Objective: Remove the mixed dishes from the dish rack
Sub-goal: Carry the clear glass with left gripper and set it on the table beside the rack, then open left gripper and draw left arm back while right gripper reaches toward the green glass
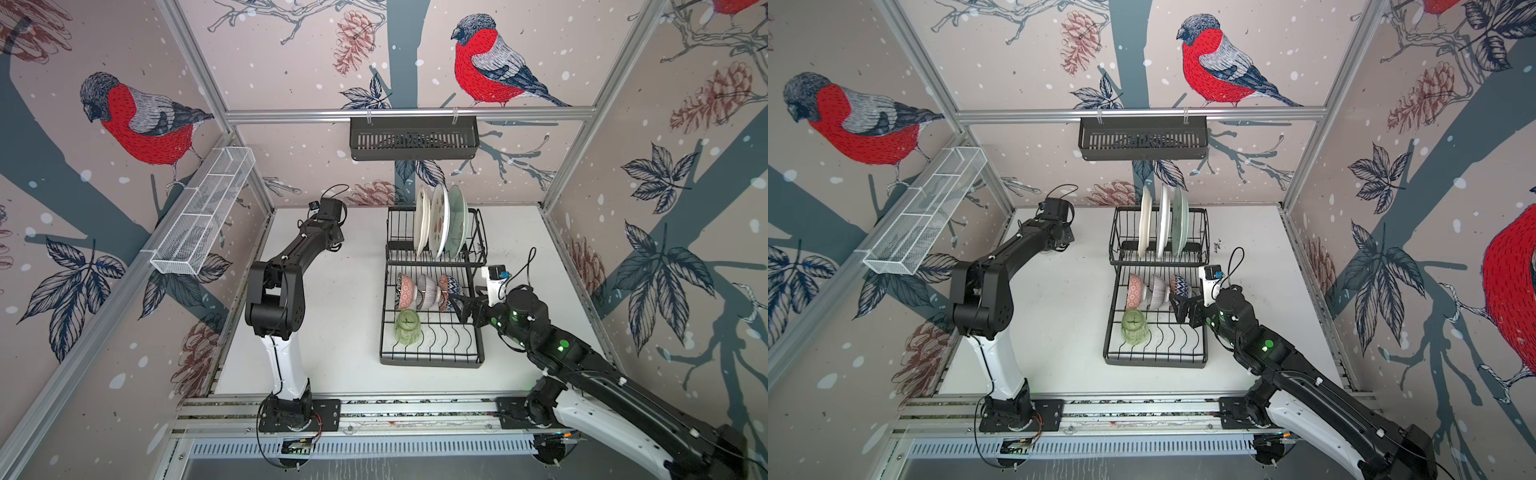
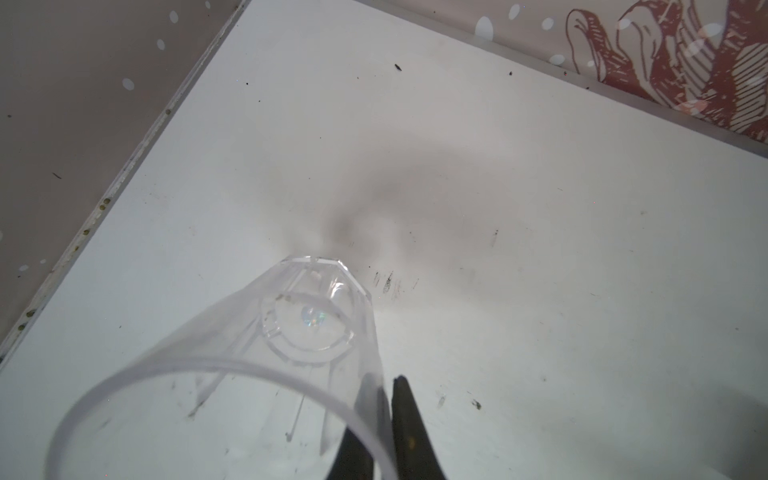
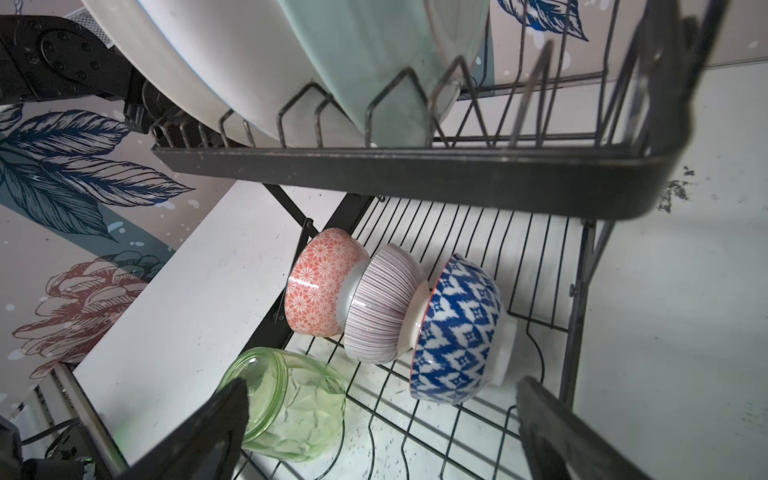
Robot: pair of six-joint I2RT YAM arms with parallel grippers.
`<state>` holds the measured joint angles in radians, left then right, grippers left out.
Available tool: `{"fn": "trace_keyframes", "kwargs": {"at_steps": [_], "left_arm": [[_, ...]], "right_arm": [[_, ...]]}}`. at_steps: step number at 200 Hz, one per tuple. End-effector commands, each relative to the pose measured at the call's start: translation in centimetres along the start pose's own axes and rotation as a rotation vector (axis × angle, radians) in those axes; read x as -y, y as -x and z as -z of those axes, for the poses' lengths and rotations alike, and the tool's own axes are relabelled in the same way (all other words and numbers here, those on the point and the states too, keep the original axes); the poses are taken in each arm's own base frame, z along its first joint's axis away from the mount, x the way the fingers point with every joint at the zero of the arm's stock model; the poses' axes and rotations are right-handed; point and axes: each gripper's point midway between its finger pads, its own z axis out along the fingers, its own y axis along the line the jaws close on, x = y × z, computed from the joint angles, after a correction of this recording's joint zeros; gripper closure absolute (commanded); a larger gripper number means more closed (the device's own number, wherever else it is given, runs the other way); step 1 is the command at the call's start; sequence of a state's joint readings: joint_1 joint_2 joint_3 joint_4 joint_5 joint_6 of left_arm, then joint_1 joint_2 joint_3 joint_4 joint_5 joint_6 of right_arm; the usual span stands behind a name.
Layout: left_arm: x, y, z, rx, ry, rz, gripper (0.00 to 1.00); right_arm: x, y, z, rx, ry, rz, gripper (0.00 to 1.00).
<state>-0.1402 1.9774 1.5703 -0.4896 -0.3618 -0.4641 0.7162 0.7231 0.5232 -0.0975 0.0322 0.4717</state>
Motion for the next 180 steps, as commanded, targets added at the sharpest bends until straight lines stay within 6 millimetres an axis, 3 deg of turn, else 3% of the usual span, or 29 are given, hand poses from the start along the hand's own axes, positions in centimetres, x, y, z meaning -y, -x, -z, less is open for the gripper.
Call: {"fn": "trace_keyframes", "kwargs": {"at_steps": [1, 43, 70, 88, 97, 130, 162, 180], "left_arm": [[-1.1, -1.2, -0.8, -0.075, 0.035, -0.043, 1.00], [-1.3, -1.8, -1.8, -0.125, 0.030, -0.028, 1.00], [-1.2, -1.7, -1.8, -0.139, 0.030, -0.043, 0.80], [-1.3, -1.3, -1.5, -0.137, 0.037, -0.045, 0.45], [-1.4, -1.1, -1.3, -0.133, 0.043, -0.051, 0.34], [-1.8, 0.3, -0.1, -0.100, 0.054, -0.060, 0.16], [-1.6, 2.0, 2.6, -0.049, 0.005, -0.014, 0.02], [-1.7, 2.2, 4.3, -0.015, -0.039, 0.014, 0.02]], "right_arm": [[-0.7, 0.3, -0.1, -0.013, 0.039, 0.003, 0.00], [-0.4, 0.4, -0.2, -0.016, 0.041, -0.013, 0.00], [-0.5, 0.5, -0.4, -0.028, 0.051, -0.029, 0.00], [-0.2, 0.2, -0.5, -0.035, 0.041, -0.038, 0.00], [-0.1, 0.1, -0.5, -0.038, 0.041, -0.042, 0.00], [-0.3, 0.4, -0.3, -0.047, 0.043, -0.055, 0.00], [-0.5, 0.2, -0.1, -0.056, 0.053, -0.067, 0.00], [-1.3, 0.1, 0.0, -0.076, 0.084, -0.083, 0.00]]}}
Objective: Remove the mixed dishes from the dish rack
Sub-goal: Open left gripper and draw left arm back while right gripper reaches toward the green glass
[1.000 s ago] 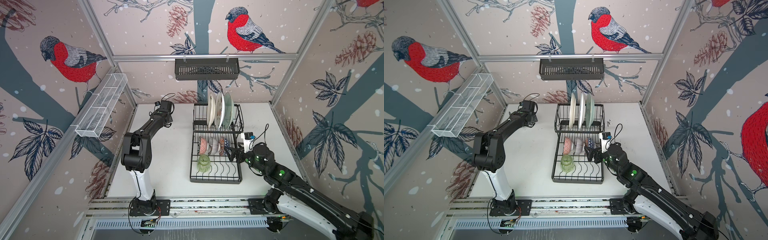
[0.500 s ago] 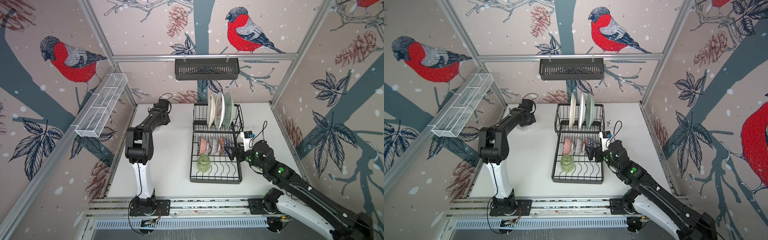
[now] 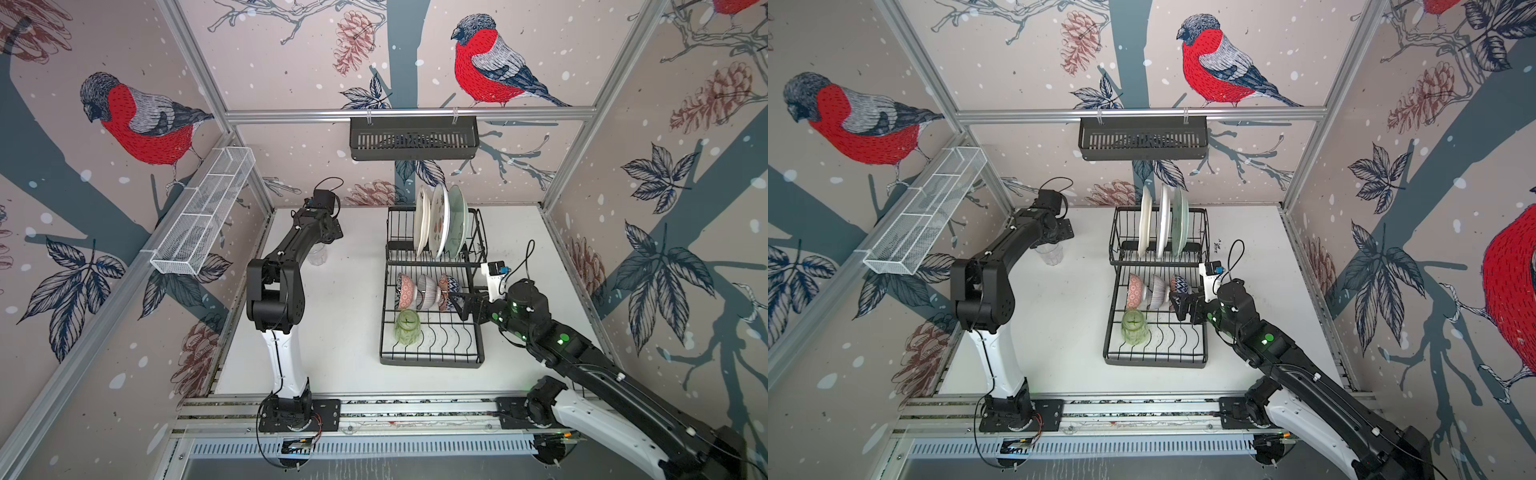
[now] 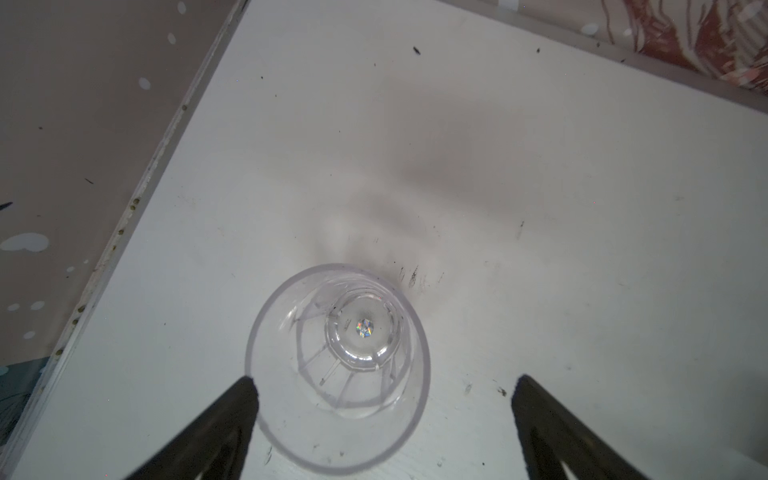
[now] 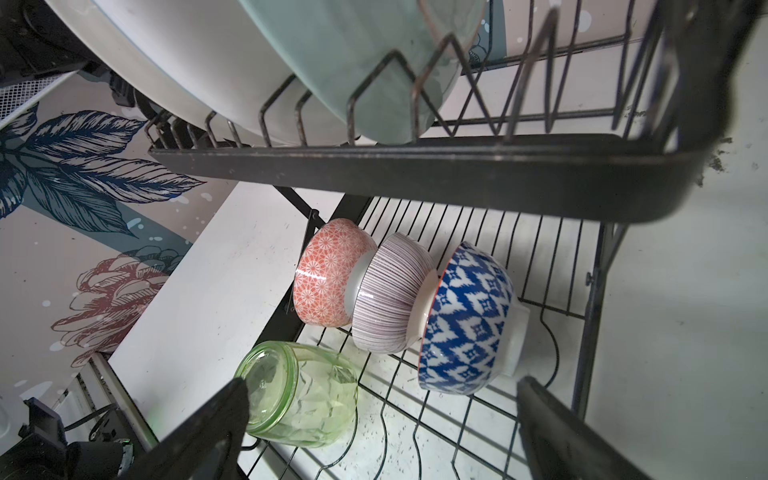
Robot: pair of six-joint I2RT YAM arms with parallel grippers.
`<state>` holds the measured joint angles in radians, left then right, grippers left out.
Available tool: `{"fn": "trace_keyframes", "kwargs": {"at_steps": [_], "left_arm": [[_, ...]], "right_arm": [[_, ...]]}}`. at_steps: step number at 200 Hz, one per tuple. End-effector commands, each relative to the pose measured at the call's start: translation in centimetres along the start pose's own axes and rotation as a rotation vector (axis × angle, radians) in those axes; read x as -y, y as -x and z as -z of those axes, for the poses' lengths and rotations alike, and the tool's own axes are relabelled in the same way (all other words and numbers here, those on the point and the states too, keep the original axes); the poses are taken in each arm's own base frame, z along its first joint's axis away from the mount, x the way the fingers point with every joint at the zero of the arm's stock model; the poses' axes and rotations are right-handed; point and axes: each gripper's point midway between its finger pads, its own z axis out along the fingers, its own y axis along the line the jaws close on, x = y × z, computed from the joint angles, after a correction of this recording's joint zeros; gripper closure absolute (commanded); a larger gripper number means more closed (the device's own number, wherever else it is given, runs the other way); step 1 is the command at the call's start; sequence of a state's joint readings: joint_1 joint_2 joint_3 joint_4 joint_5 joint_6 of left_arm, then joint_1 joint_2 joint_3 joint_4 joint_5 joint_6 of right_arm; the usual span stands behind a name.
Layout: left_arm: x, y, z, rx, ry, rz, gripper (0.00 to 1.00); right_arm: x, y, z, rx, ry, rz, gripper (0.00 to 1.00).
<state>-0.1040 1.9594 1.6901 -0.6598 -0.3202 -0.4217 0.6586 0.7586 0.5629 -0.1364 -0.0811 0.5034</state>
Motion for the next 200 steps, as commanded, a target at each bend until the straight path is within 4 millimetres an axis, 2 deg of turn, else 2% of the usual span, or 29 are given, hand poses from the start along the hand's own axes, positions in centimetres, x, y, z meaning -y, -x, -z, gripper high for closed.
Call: {"fn": "trace_keyframes", "kwargs": {"at_steps": [1, 14, 44, 59, 74, 89, 93, 96, 110, 153, 183, 200], "left_arm": [[-0.3, 0.3, 2.1, 0.033, -0.040, 0.039, 0.02], [-0.4, 0.0, 3.5, 0.062, -0.072, 0.074, 0.02], [0.3, -2.7, 6.3, 0.092, -0.238, 0.144, 0.02], [0.7, -4.4, 7.6, 0.102, -0.322, 0.172, 0.02], [0.0, -5.8, 8.5, 0.121, -0.338, 0.201, 0.02], [-0.4, -6.8, 9.6, 0.153, -0.358, 0.196, 0.02], [-0.3, -6.6, 10.3, 0.174, -0.373, 0.197, 0.02], [-0.5, -7.4, 10.0, 0.163, -0.367, 0.194, 0.02], [-0.4, -8.7, 10.6, 0.169, -0.391, 0.192, 0.02], [1.0, -11.0, 12.1, 0.186, -0.494, 0.175, 0.02], [1.0, -12.1, 11.2, 0.195, -0.506, 0.163, 0.02], [1.2, -12.5, 10.8, 0.194, -0.520, 0.161, 0.02]], "right_arm": [[-1.1, 0.0, 0.2, -0.019, 0.046, -0.029, 0.00], [-1.7, -0.3, 0.2, -0.032, 0.058, -0.027, 0.00], [-2.9, -1.4, 0.0, -0.051, 0.043, -0.005, 0.00], [-4.3, -1.8, -0.4, -0.067, 0.072, -0.007, 0.00], [-5.6, -2.0, -1.0, -0.063, 0.102, -0.021, 0.00], [-6.7, -2.4, -1.5, -0.051, 0.131, -0.032, 0.00], [-6.9, -2.6, -1.7, -0.050, 0.131, -0.033, 0.00], [-6.9, -2.7, -1.9, -0.050, 0.130, -0.033, 0.00], [-7.1, -3.6, -2.5, -0.057, 0.102, -0.035, 0.00], [-8.7, -6.5, -4.5, -0.149, 0.067, -0.030, 0.00], [-10.5, -7.0, -5.1, -0.153, 0.103, -0.024, 0.00], [-10.7, -7.4, -5.5, -0.161, 0.099, -0.036, 0.00]]}}
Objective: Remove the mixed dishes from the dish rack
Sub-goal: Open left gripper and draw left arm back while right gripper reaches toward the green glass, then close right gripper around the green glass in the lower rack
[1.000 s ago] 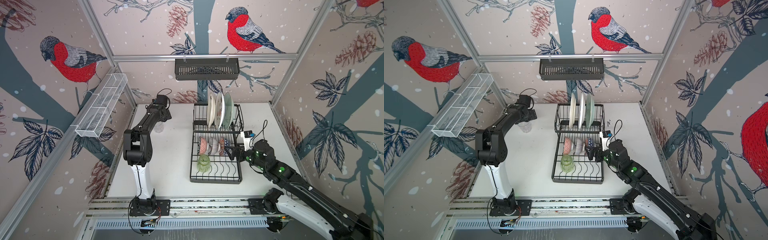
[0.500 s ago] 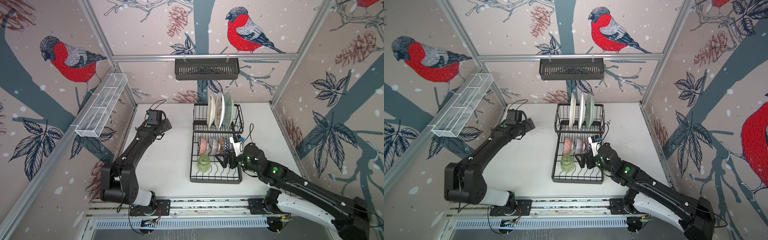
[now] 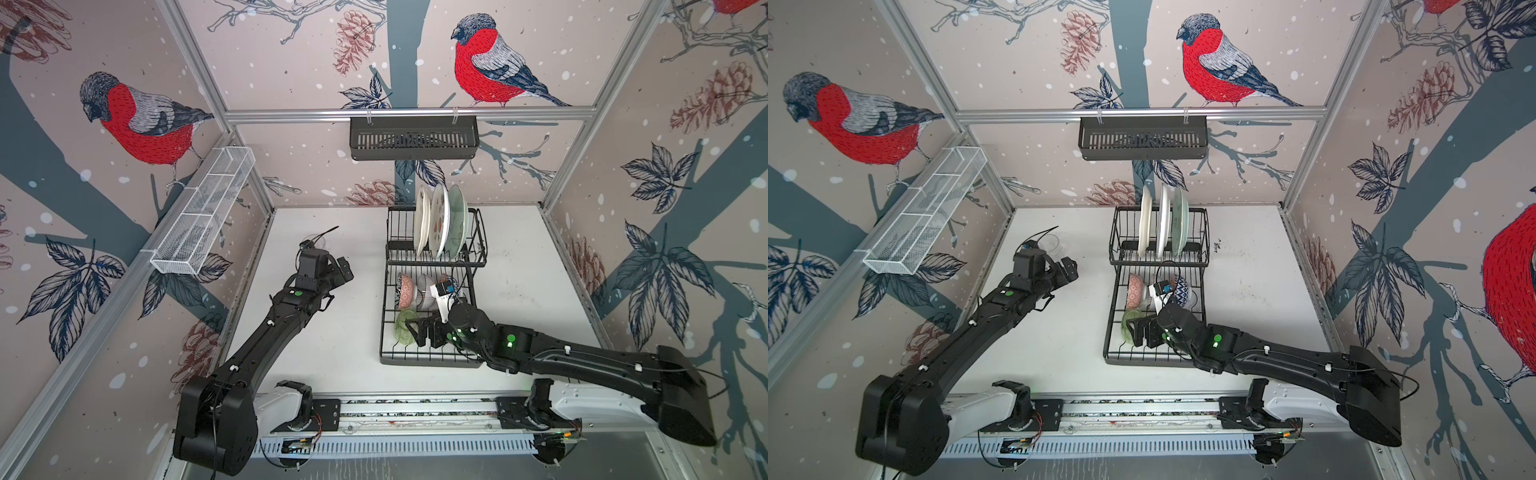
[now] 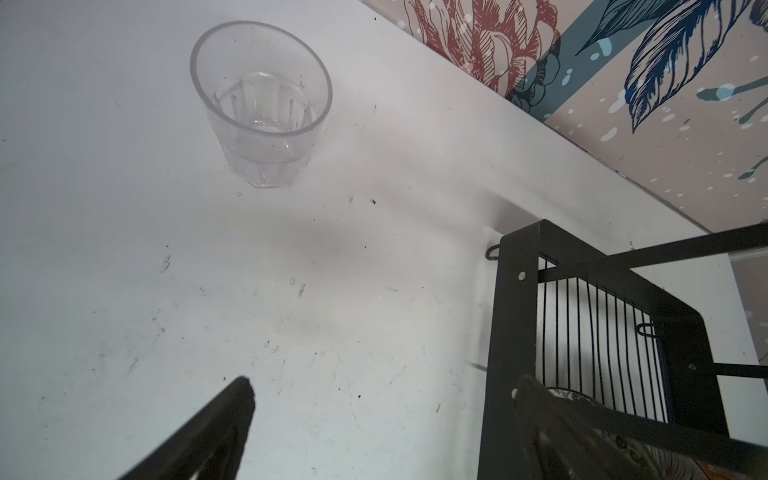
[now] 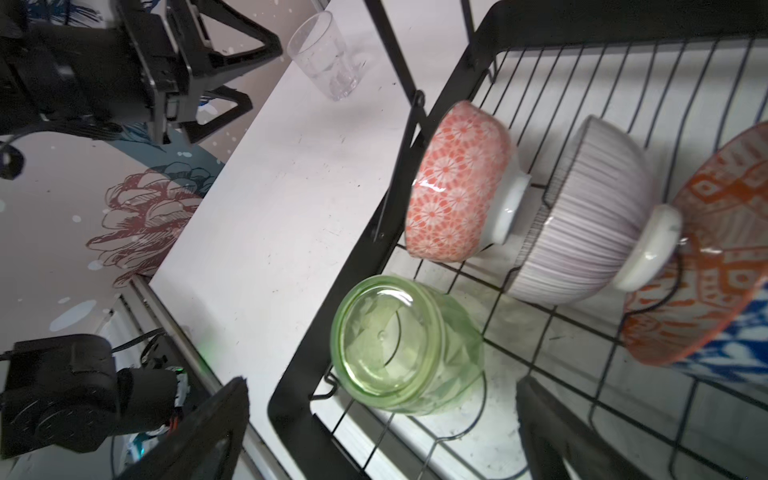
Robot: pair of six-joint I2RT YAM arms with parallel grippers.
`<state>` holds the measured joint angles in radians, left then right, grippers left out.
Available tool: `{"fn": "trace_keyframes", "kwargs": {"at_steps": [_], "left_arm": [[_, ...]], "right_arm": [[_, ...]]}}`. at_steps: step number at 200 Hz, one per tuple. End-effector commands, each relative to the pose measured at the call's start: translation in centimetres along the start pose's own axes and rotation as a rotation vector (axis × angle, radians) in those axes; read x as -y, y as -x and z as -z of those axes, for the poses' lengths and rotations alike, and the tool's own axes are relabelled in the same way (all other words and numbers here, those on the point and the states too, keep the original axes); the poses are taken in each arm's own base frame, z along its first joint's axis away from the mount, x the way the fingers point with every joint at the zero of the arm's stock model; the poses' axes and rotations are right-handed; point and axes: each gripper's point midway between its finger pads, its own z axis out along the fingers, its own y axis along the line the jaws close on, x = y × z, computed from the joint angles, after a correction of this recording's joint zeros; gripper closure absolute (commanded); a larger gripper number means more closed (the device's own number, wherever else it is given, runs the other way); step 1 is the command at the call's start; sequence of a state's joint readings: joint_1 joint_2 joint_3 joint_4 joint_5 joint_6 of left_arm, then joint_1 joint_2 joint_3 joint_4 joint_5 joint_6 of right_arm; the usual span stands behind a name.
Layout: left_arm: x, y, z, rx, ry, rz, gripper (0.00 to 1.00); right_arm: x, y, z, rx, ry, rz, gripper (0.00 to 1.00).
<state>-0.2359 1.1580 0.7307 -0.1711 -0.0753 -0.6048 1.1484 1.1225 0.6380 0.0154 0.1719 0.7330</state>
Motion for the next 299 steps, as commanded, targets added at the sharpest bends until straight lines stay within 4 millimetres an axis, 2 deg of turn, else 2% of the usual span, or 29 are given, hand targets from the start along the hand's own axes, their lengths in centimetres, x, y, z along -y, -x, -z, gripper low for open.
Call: {"fn": "trace_keyframes", "kwargs": {"at_steps": [1, 30, 48, 74, 81, 104, 160, 208, 265, 299], "left_arm": [[1.2, 0.8, -0.3, 0.052, -0.068, 0.007, 0.02], [1.7, 0.2, -0.4, 0.047, -0.122, 0.010, 0.02], [1.9, 0.0, -0.4, 0.046, -0.140, 0.002, 0.02], [1.5, -0.5, -0.8, 0.031, -0.124, -0.013, 0.02], [1.5, -0.6, -0.8, 0.025, -0.121, -0.014, 0.02], [1.7, -1.0, -0.9, 0.014, -0.141, -0.010, 0.02], [1.8, -1.9, -1.0, -0.021, -0.160, -0.011, 0.03], [2.1, -1.9, -0.9, -0.024, -0.180, -0.006, 0.03], [2.9, -3.8, -0.4, -0.078, -0.266, 0.033, 0.03], [2.9, -4.1, -0.5, -0.082, -0.278, 0.036, 0.03]], "right_arm": [[-0.8, 1.0, -0.4, 0.042, 0.014, -0.037, 0.00], [0.7, 0.4, -1.2, 0.023, -0.087, -0.054, 0.00], [0.6, 0.3, -1.5, 0.026, -0.090, -0.061, 0.00], [-0.6, 0.1, -2.2, 0.015, -0.056, -0.061, 0.00], [-0.3, -0.6, -2.9, -0.009, -0.083, -0.053, 0.01], [0.3, -1.1, -3.6, -0.021, -0.163, -0.034, 0.04], [1.2, -2.6, -5.0, -0.055, -0.214, -0.042, 0.12], [1.9, -2.7, -5.4, -0.045, -0.249, -0.044, 0.17], [2.3, -2.9, -6.4, -0.055, -0.295, -0.039, 0.17], [2.0, -2.8, -7.0, -0.069, -0.303, -0.027, 0.25]]}}
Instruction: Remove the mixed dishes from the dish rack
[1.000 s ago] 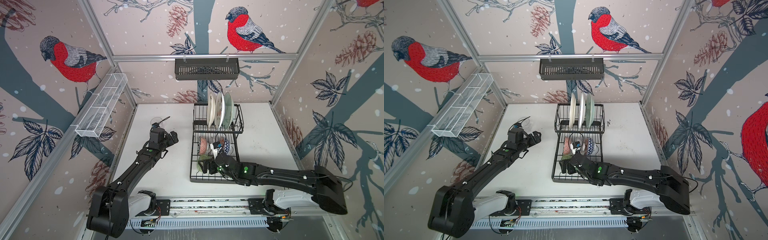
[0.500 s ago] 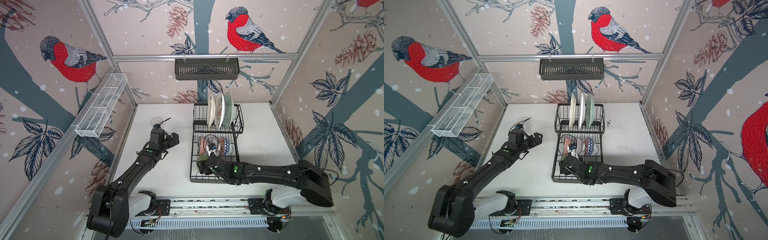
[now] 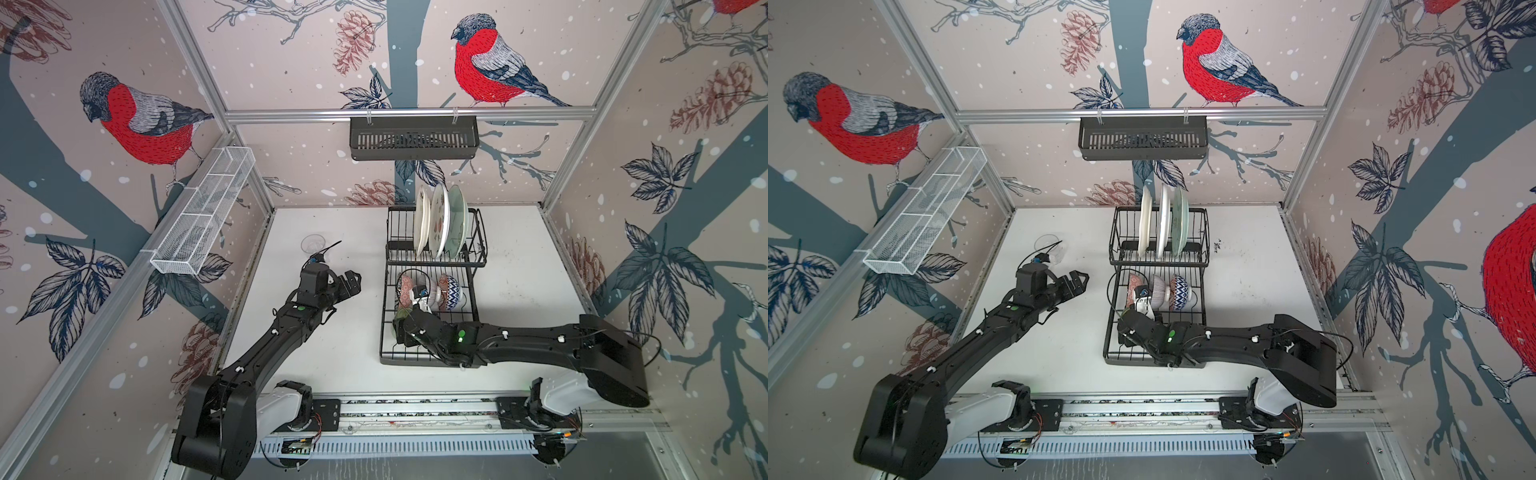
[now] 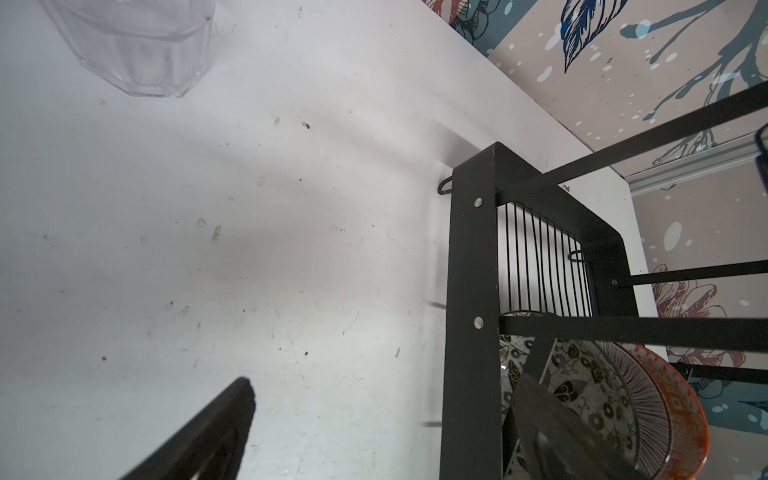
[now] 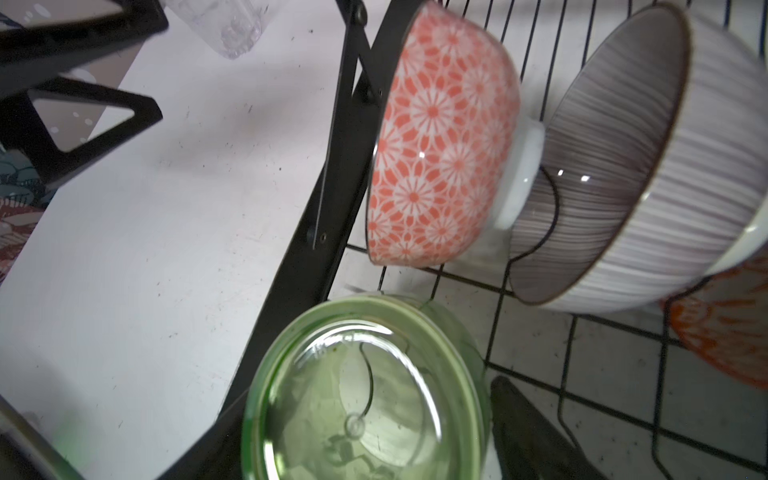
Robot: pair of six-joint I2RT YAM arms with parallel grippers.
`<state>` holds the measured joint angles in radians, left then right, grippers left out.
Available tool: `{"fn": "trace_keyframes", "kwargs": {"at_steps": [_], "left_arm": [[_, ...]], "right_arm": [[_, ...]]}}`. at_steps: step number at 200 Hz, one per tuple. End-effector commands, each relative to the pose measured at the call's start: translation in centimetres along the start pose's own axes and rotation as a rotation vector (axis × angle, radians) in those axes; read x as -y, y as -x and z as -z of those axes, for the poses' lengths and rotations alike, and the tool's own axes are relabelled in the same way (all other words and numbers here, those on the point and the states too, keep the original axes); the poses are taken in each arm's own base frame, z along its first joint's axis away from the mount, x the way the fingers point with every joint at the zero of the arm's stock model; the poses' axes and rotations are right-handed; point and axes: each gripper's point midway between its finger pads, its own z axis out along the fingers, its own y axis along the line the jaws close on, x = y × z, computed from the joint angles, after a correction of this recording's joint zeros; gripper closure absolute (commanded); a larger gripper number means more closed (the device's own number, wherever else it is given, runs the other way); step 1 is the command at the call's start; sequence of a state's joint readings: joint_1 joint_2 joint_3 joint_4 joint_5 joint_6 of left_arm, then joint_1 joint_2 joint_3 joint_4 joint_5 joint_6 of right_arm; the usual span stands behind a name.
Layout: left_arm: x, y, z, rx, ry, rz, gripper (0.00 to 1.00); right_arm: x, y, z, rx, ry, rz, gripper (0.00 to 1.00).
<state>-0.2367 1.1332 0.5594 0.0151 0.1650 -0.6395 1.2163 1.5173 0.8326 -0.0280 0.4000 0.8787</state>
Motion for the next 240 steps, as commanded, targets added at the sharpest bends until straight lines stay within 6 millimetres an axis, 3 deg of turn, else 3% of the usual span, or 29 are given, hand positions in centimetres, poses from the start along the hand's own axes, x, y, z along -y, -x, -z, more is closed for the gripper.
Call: {"fn": "trace_keyframes", "kwargs": {"at_steps": [1, 39, 103, 240], "left_arm": [[1.3, 0.7, 0.1, 0.025, -0.062, -0.004, 0.03], [1.8, 1.0, 0.2, 0.028, -0.080, -0.008, 0.03], [2.8, 0.6, 0.8, 0.019, -0.131, 0.002, 0.03], [5.9, -0.1, 4.5, 0.027, -0.308, 0.048, 0.06]], "right_arm": [[0.3, -0.5, -0.2, -0.025, -0.025, 0.012, 0.25], [0.1, -0.2, -0.2, -0.020, -0.033, 0.000, 0.31], [0.6, 0.4, -0.3, -0.023, -0.040, -0.050, 0.32], [0.1, 3.2, 1.2, 0.022, 0.108, -0.180, 0.36]]}}
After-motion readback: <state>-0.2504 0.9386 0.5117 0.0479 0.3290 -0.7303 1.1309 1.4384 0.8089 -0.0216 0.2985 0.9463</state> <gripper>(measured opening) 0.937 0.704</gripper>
